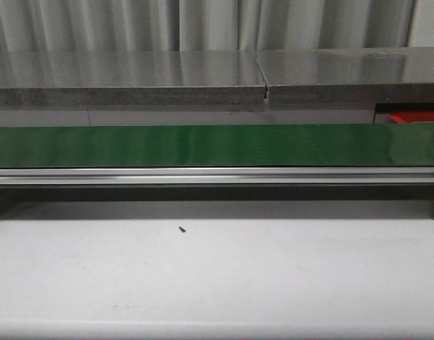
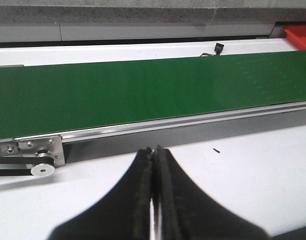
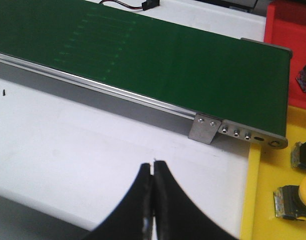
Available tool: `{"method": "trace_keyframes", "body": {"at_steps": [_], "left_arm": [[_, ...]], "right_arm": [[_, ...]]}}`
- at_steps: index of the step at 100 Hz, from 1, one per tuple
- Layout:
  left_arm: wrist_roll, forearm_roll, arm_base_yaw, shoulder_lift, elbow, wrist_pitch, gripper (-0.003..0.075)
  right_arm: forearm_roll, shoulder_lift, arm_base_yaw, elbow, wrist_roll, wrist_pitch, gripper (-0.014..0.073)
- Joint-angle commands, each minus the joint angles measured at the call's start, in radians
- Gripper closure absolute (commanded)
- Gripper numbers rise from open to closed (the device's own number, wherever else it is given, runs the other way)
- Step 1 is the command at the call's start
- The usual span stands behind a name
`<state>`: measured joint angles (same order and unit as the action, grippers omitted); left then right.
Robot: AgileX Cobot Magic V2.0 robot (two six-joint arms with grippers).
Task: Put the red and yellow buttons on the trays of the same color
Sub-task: 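Withdraw the right gripper and move the left gripper over the button cluster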
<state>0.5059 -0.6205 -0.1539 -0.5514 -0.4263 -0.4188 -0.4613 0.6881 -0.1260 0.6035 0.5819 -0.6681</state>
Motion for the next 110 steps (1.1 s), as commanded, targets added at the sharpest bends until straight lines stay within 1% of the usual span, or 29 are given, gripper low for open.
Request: {"method": "trace_keyframes", "body": {"at_steps": [1,5,10,14,15,17,22,24,27,32,34,38,43,48,57,66,75,88,95,110], "left_arm": [[-0.013,-0.014,-0.008,-0.023,-0.060,0.038,0.0666],[-0.013,0.005,-0.008,-0.037,-0.082,0.018,0.0622],[-0.013,0.039,-0.008,-0.059,-0.119,-0.009,0.0539],[-0.014,0.057,-0.008,-0.080,-0.152,-0.024,0.0449],[-0.014,0.062,-0.008,-0.083,-0.163,-0.026,0.0414],[-0.014,0.065,-0.008,-0.094,-0.174,-0.030,0.0379],[-0.016,0.072,-0.008,-0.120,-0.213,-0.028,0.0229],[-0.016,0.072,-0.008,-0.132,-0.222,-0.022,0.0192],[-0.016,0.072,-0.008,-0.147,-0.244,-0.012,0.0106],[-0.016,0.072,-0.008,-0.177,-0.276,0.002,0.0014],[-0.016,0.072,-0.008,-0.191,-0.289,0.008,-0.0003],[-0.016,0.072,-0.008,-0.222,-0.312,0.015,0.0015],[-0.016,0.085,-0.008,-0.260,-0.353,0.021,0.0057],[-0.016,0.100,-0.004,-0.302,-0.388,0.043,0.0076],[-0.018,0.100,0.030,-0.395,-0.462,0.085,0.0079],[-0.031,0.098,0.105,-0.507,-0.554,0.085,0.0079],[-0.036,0.081,0.199,-0.630,-0.671,0.040,0.0079],[-0.036,0.046,0.331,-0.809,-0.849,-0.070,0.0079],[-0.036,0.039,0.384,-0.908,-0.936,-0.116,0.0079],[-0.036,0.037,0.460,-1.110,-1.090,-0.177,0.0079]], "right_arm": [[-0.019,-0.004,0.002,0.027,0.007,0.051,0.0659],[-0.019,-0.004,0.002,0.027,0.007,0.051,0.0659],[-0.019,-0.004,0.002,0.027,0.007,0.051,0.0659],[-0.019,-0.004,0.002,0.027,0.007,0.051,0.0659],[-0.019,-0.004,0.002,0.027,0.007,0.051,0.0659],[-0.019,-0.004,0.002,0.027,0.007,0.051,0.0659],[-0.019,-0.004,0.002,0.027,0.007,0.051,0.0659],[-0.019,-0.004,0.002,0.027,0.007,0.051,0.0659],[-0.019,-0.004,0.002,0.027,0.007,0.051,0.0659],[-0.019,-0.004,0.002,0.027,0.007,0.051,0.0659],[-0.019,-0.004,0.002,0.027,0.007,0.051,0.0659],[-0.019,-0.004,0.002,0.027,0.007,0.050,0.0659],[-0.019,-0.004,0.002,0.027,0.007,0.050,0.0659],[-0.019,-0.004,0.002,0.027,0.007,0.050,0.0659],[-0.019,-0.004,0.002,0.027,0.007,0.049,0.0659],[-0.019,-0.004,0.002,0.027,0.007,0.049,0.0659],[-0.019,-0.004,0.002,0.027,0.007,0.048,0.0659],[-0.019,-0.004,0.002,0.027,0.007,0.048,0.0659],[-0.019,-0.004,0.002,0.027,0.007,0.048,0.0659],[-0.019,-0.004,0.002,0.027,0.007,0.048,0.0659]]}}
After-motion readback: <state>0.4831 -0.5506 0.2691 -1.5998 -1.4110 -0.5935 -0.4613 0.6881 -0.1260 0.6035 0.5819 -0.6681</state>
